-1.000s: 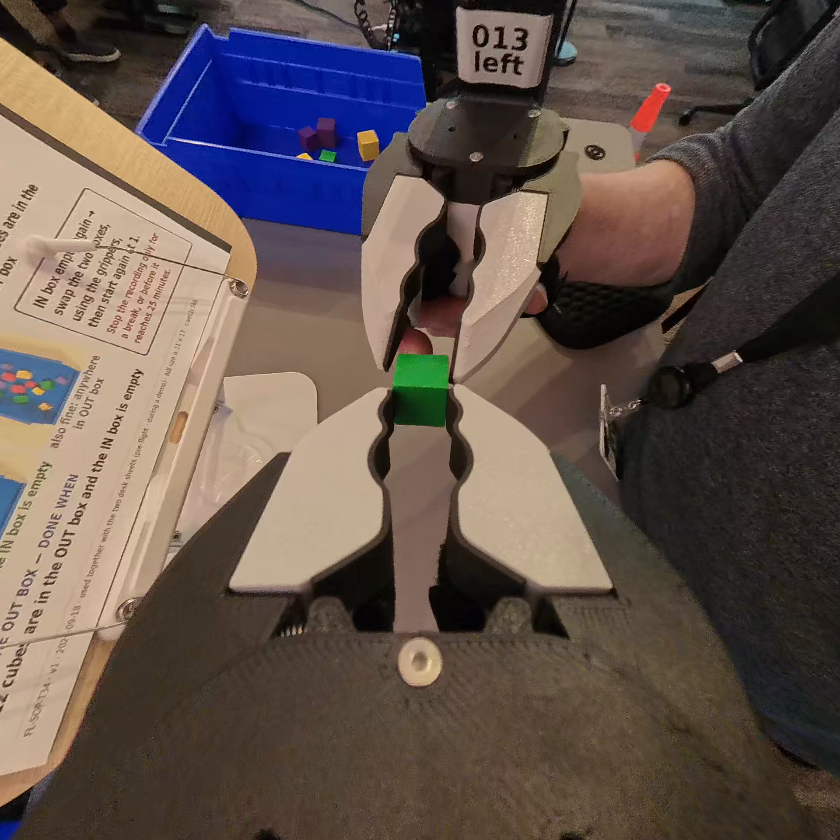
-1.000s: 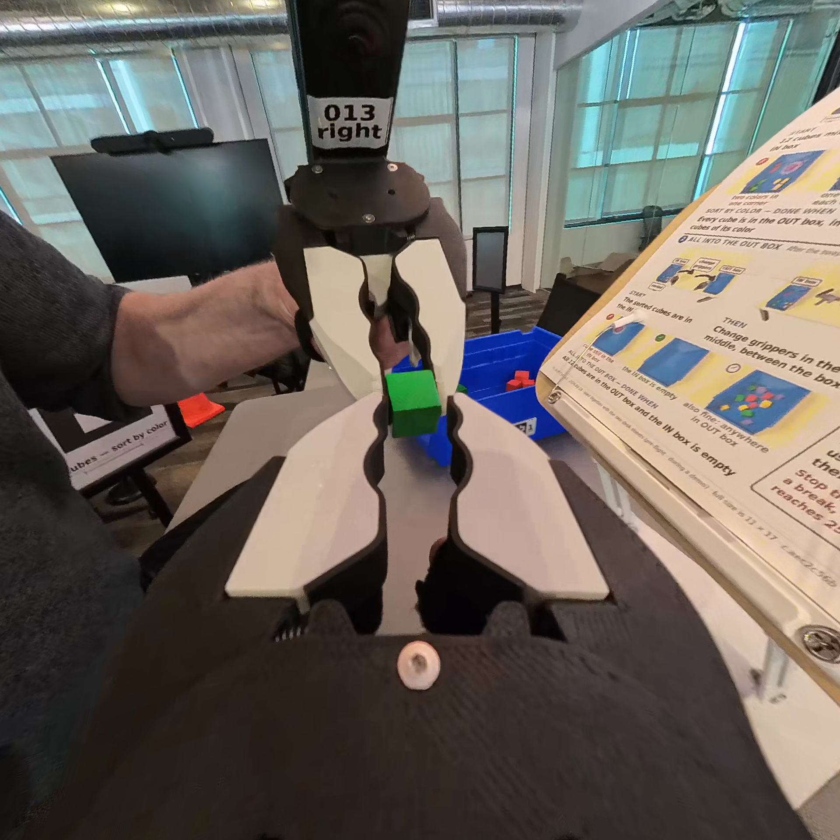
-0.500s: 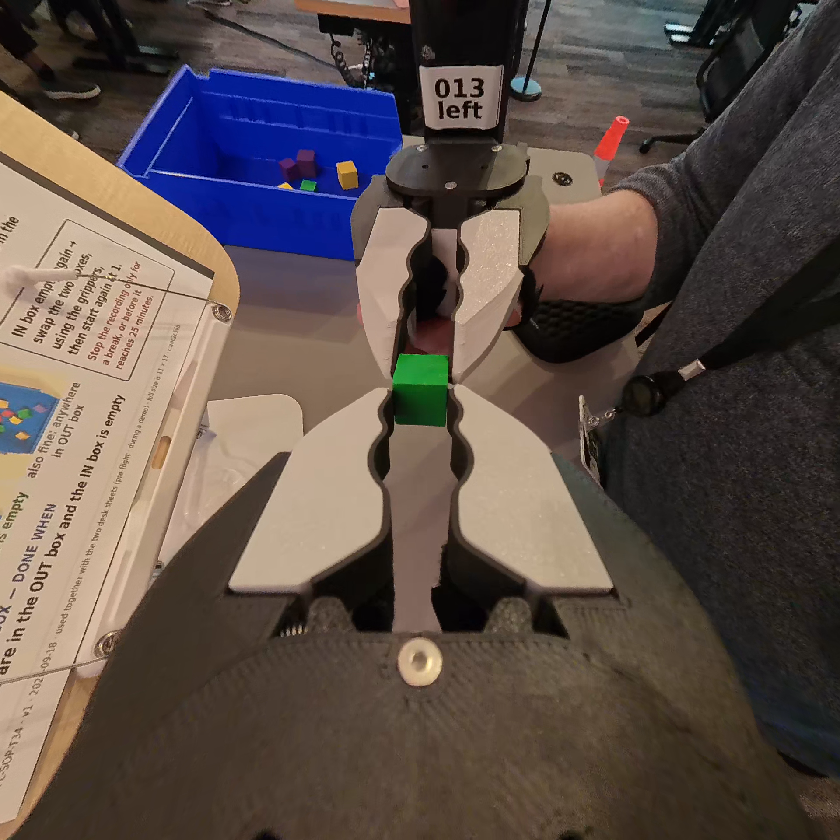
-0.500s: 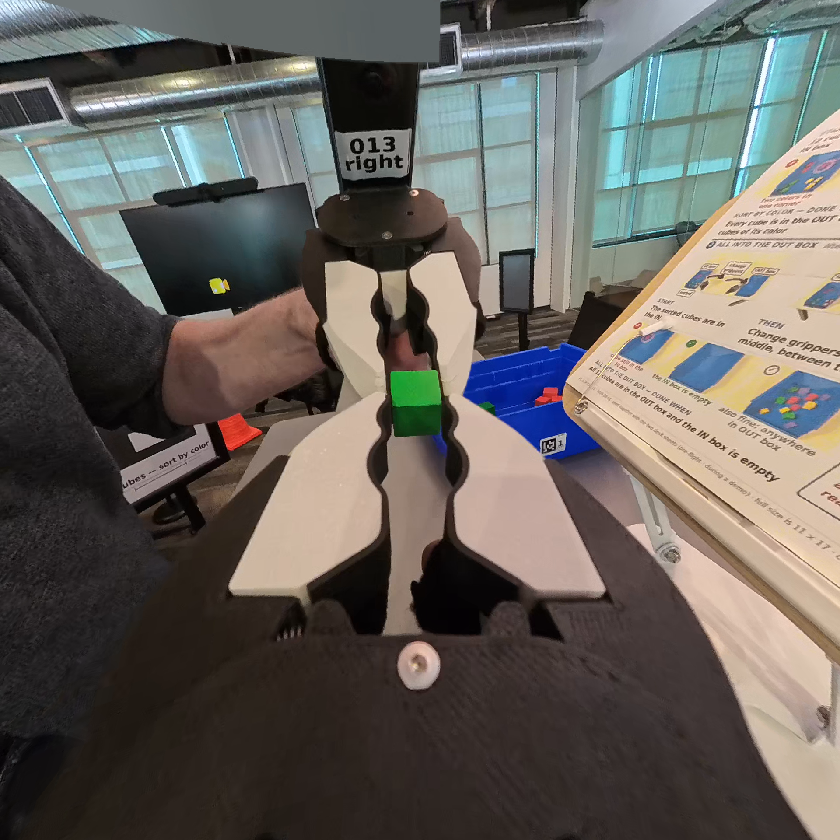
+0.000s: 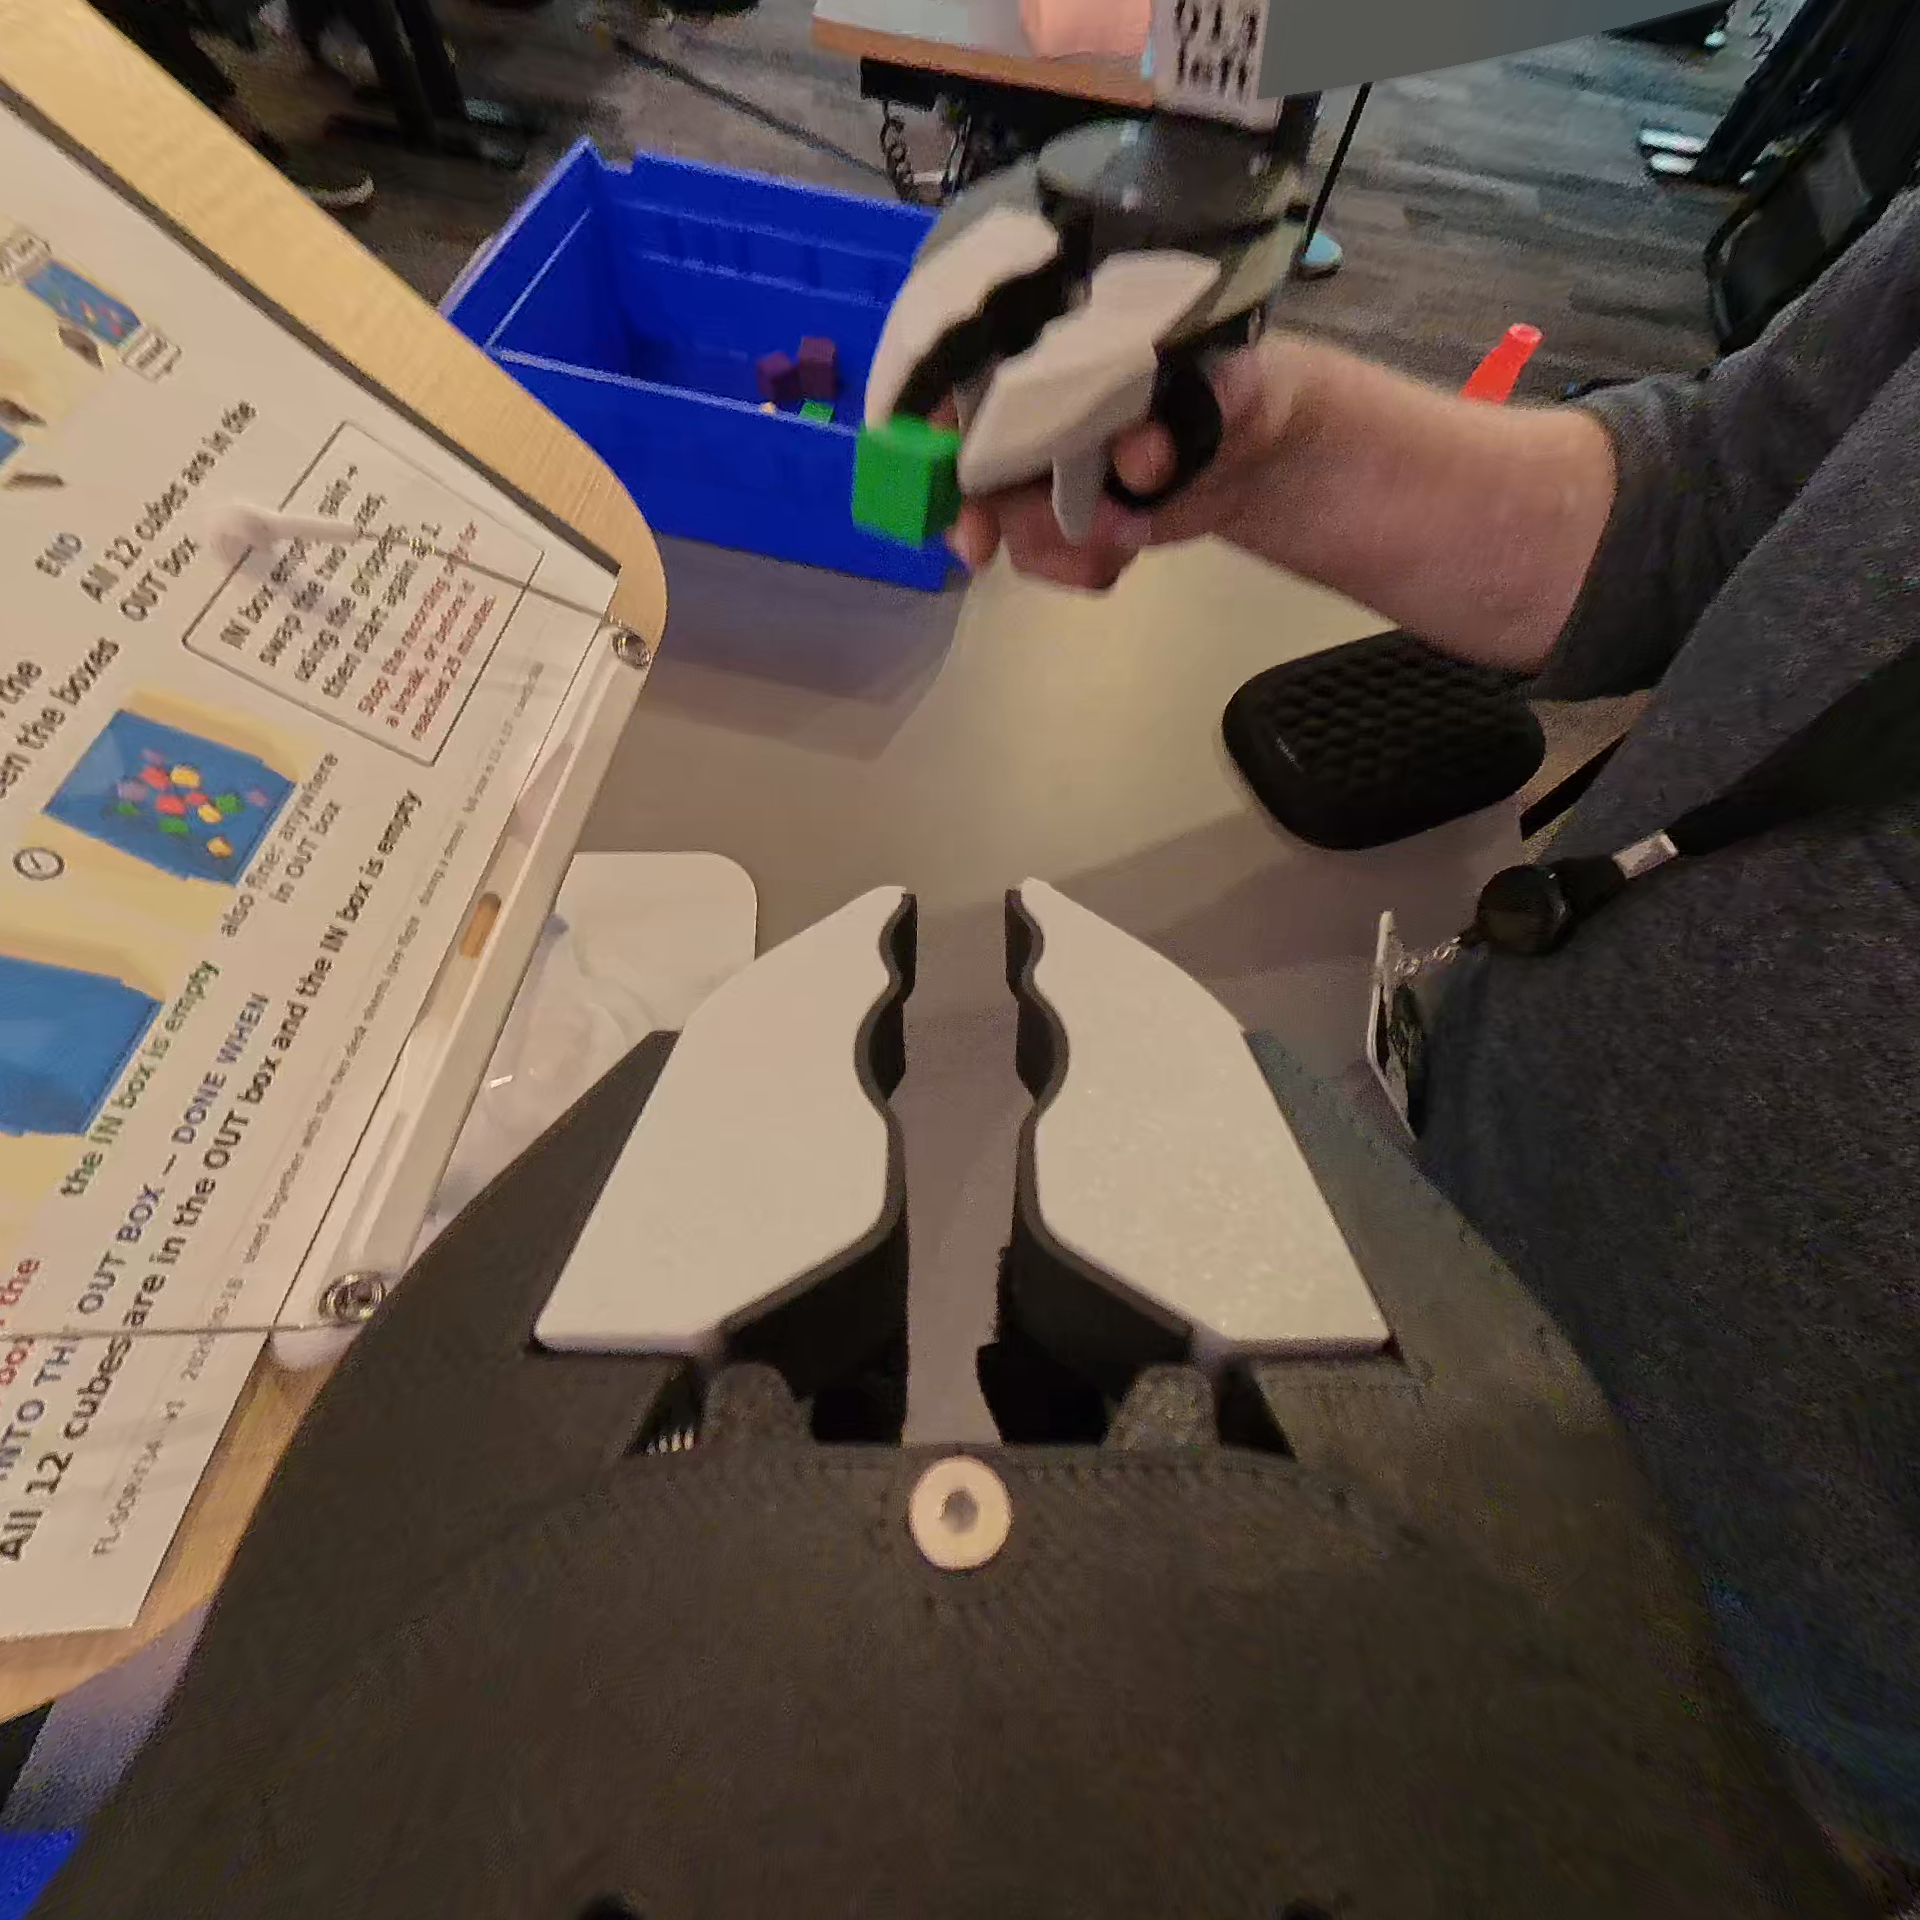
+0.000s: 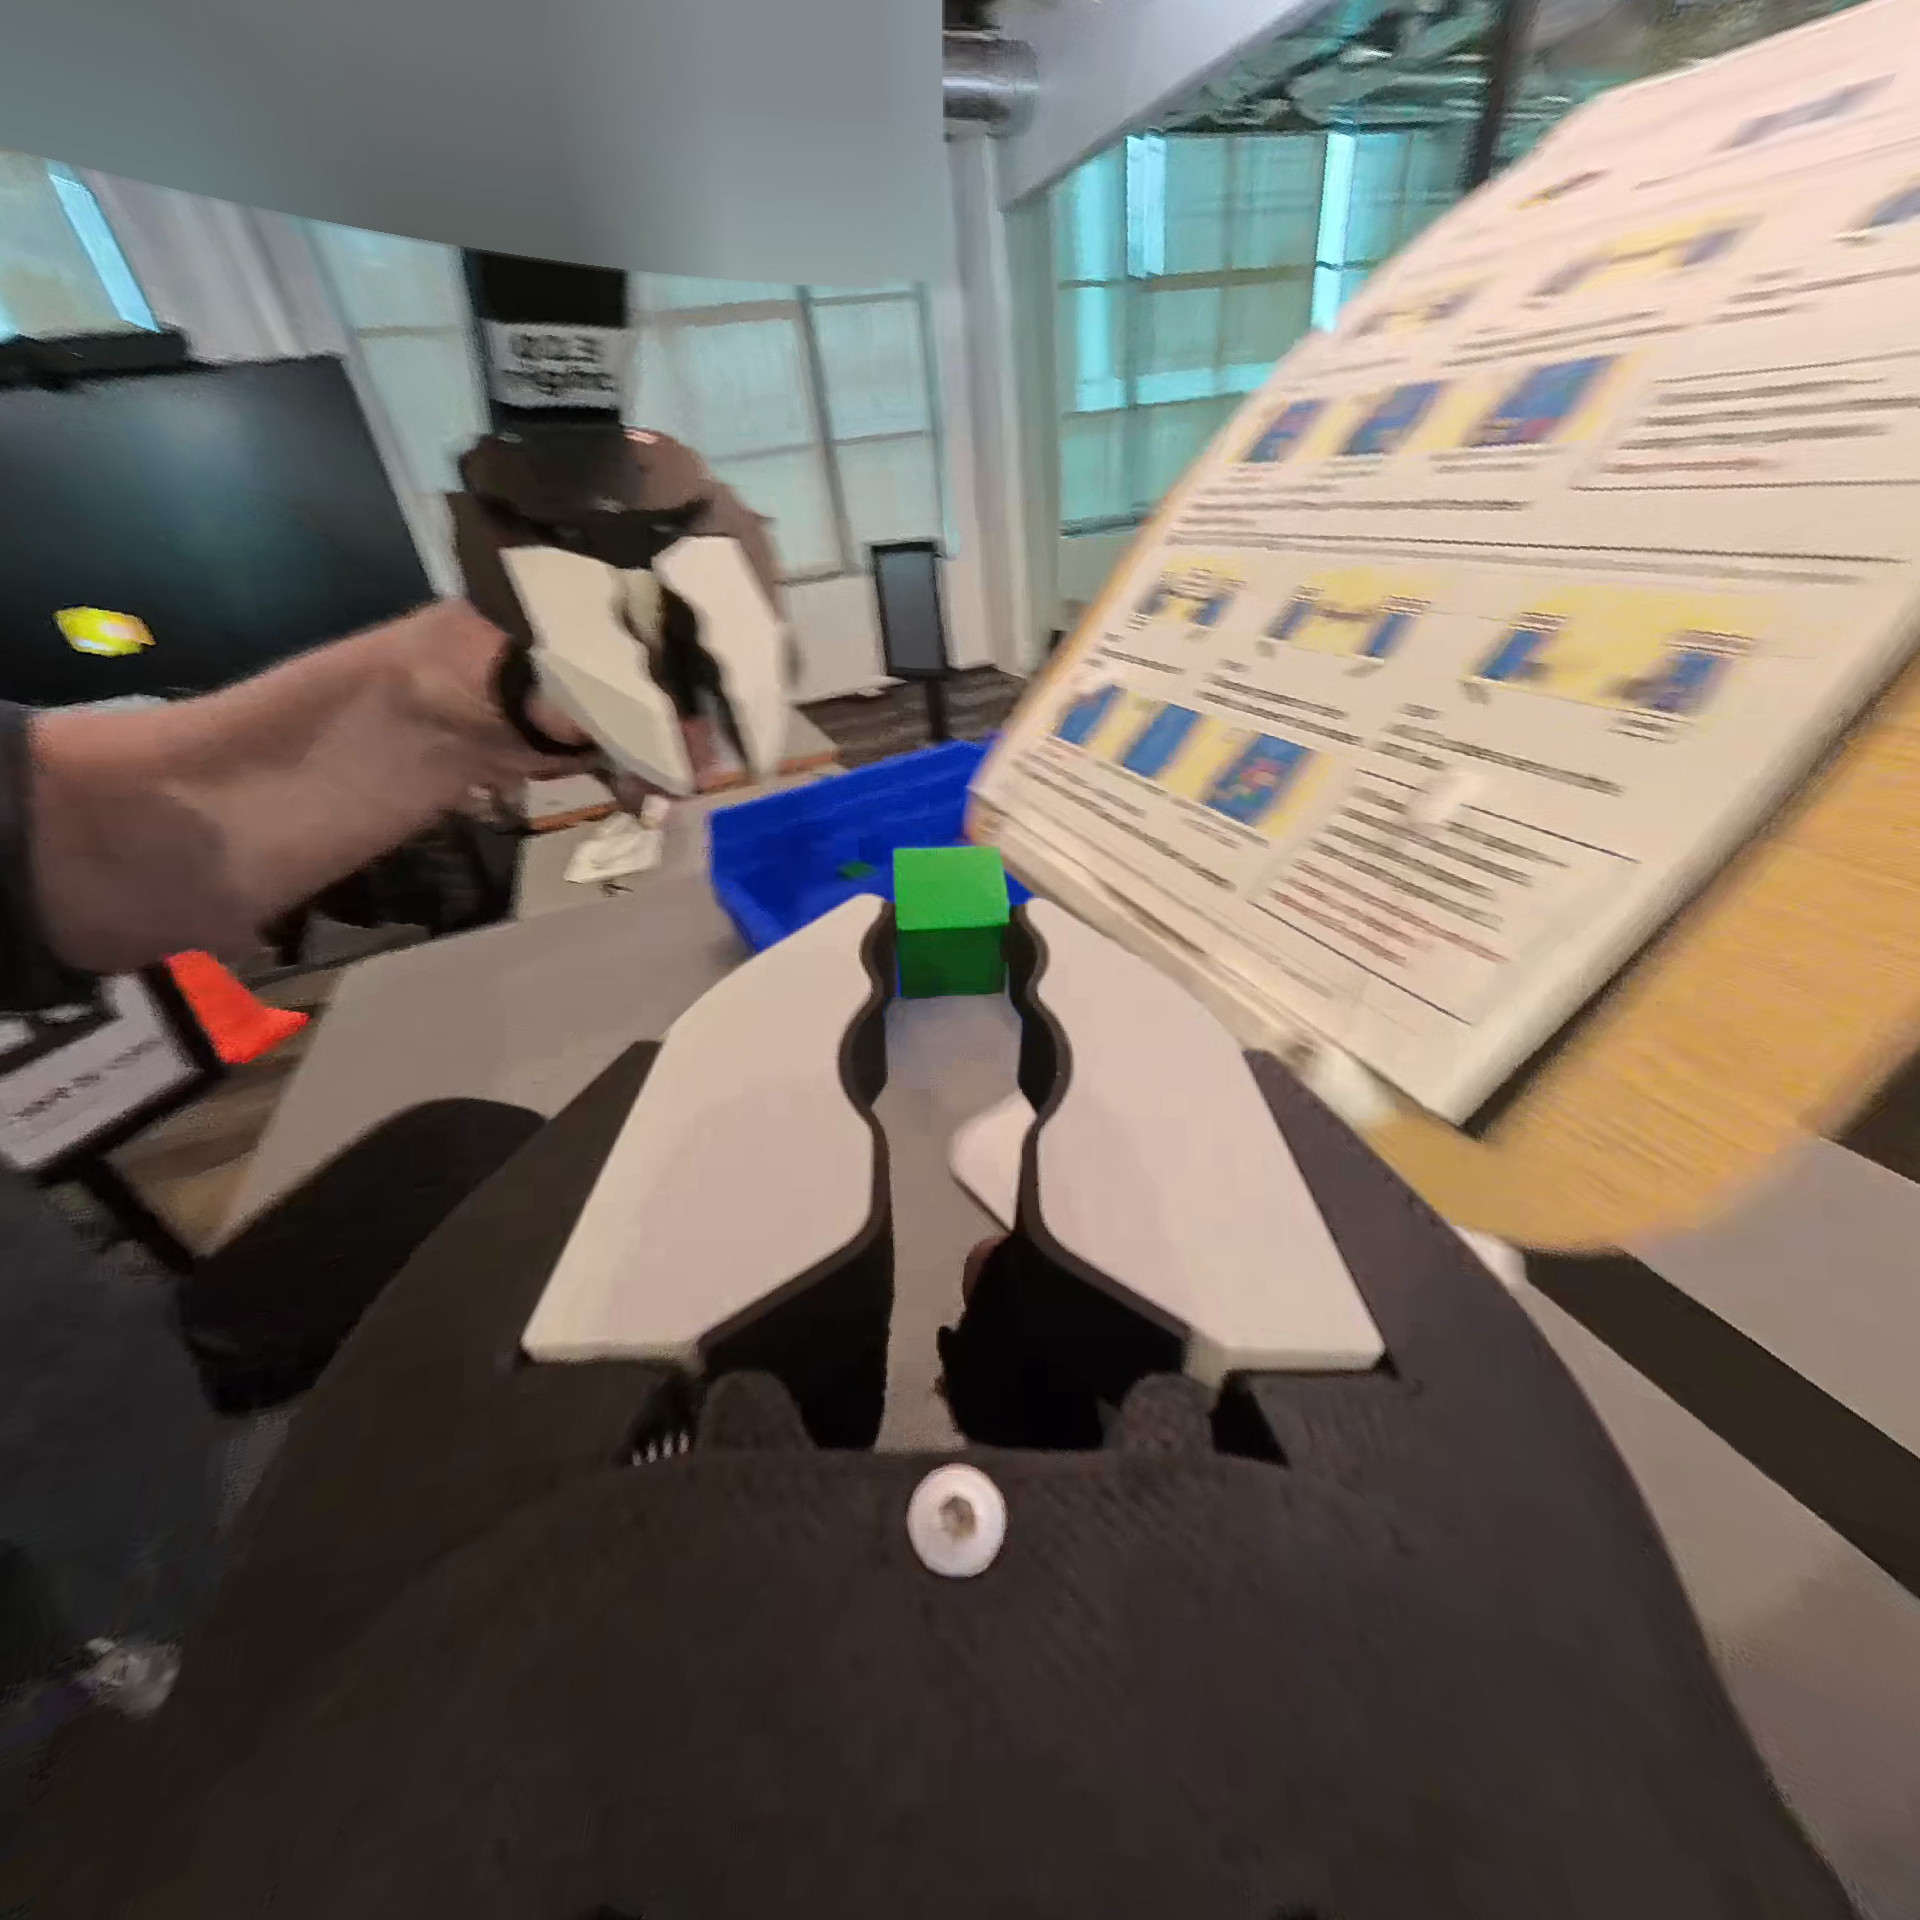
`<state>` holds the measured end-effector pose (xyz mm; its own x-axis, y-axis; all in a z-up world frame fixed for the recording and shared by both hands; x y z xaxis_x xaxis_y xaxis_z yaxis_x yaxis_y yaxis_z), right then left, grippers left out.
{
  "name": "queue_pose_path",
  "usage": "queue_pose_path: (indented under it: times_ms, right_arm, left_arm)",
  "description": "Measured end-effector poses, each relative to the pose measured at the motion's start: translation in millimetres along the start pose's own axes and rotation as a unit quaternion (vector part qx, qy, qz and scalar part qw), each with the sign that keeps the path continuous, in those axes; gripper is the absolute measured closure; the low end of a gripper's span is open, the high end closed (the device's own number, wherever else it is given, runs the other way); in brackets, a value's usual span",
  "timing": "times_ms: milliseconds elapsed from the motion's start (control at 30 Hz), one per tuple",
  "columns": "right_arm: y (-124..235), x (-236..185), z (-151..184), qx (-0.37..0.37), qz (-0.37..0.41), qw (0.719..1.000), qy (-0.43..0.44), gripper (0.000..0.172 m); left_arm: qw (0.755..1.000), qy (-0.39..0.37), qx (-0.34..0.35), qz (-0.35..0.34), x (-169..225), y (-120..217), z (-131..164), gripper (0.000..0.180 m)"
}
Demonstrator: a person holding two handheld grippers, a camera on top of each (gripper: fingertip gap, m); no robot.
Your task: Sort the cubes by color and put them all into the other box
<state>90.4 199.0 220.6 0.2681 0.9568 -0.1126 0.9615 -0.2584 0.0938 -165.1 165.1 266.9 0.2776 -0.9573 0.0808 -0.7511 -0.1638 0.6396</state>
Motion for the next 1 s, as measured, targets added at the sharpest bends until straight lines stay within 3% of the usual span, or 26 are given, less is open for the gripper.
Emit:
queue_pose_path:
  times_ms: [133,267,400,567,633,767,900,1000]
  right_arm:
    - [61.7,53.0,3.4,-0.039,0.154,0.987,0.009,0.151]
    - [125.8,99.3,9.0,-0.067,0.305,0.950,-0.001,0.151]
    - [163.3,133.1,27.3,-0.094,0.370,0.923,-0.041,0.151]
    - [183.1,167.7,61.8,-0.146,0.438,0.882,-0.093,0.151]
    - [186.2,176.6,74.4,-0.182,0.454,0.865,-0.109,0.136]
    - [185.9,170.8,75.0,-0.187,0.483,0.851,-0.086,0.142]
    - [170.4,145.8,62.0,-0.166,0.445,0.879,-0.042,0.148]
    - [154.5,124.8,52.2,-0.145,0.403,0.903,-0.020,0.151]
  left_arm:
    - [1.000,0.016,-0.021,-0.015,-3.3,-2.8,5.1,0.167]
    - [1.000,0.021,-0.008,-0.015,-5.1,-1.9,3.7,0.178]
    - [1.000,0.029,0.000,-0.006,-9.0,-2.2,1.4,0.180]
    - [1.000,0.028,-0.006,-0.006,-11.4,-3.6,-2.1,0.180]
    - [0.999,0.033,-0.008,-0.012,-12.7,-2.1,0.1,0.179]
    - [0.996,0.064,-0.017,-0.055,-19.6,13.3,11.7,0.175]
    - [0.976,0.079,-0.099,-0.175,-35.9,52.9,41.4,0.163]
    - [0.955,0.082,-0.169,-0.229,-52.5,83.2,77.7,0.160]
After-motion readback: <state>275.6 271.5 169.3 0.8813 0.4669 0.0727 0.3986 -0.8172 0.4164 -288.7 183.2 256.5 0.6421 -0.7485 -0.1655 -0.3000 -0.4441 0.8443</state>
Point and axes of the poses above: each gripper's, where its closed fingertips meet, y back along the fingers, z out of its underside, x = y × z across the jaws, the point moved 9 cm from there along y, back along the fingers, and after that the axes turned 7 degrees about -x, right-handed, at the moved point
